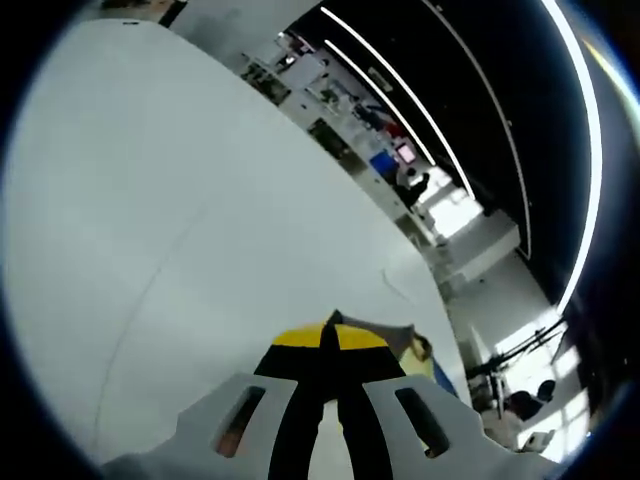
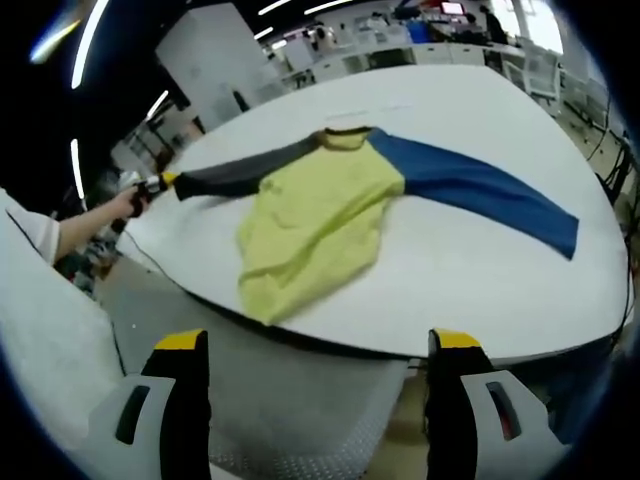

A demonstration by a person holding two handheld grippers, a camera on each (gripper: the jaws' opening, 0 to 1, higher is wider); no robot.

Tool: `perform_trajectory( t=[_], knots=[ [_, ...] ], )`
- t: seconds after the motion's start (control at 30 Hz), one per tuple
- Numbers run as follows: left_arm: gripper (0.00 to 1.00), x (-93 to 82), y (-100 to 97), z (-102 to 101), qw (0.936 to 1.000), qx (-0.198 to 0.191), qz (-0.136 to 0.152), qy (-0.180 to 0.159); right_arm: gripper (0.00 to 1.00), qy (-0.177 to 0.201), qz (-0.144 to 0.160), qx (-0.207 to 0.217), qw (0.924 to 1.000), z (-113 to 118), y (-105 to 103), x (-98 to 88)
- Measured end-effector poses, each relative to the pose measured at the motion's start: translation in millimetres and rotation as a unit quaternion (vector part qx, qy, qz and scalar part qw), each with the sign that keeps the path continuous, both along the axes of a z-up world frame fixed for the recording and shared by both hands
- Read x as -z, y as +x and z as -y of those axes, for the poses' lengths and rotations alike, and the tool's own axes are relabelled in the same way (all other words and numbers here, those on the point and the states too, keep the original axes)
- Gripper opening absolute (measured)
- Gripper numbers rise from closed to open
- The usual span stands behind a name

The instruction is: Fold the garment on the visible template until the final outline fits inside the template.

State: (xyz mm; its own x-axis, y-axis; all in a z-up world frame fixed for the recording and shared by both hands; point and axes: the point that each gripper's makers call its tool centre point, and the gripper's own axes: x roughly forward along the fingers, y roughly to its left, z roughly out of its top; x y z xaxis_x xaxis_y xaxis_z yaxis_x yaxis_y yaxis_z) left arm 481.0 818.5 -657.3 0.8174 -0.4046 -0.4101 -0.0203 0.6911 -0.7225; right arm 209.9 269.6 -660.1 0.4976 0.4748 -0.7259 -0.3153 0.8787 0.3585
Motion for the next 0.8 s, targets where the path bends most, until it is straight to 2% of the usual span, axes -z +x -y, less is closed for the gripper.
perform_trajectory(
  t=[0.8],
  knots=[
    [0.0, 25.1, 7.4, -15, 0.9997, -0.008, -0.022, -0.003, 0.9, -0.005, -0.014, 0.0, 0.9999, -4, 2, 4.5]
  ],
)
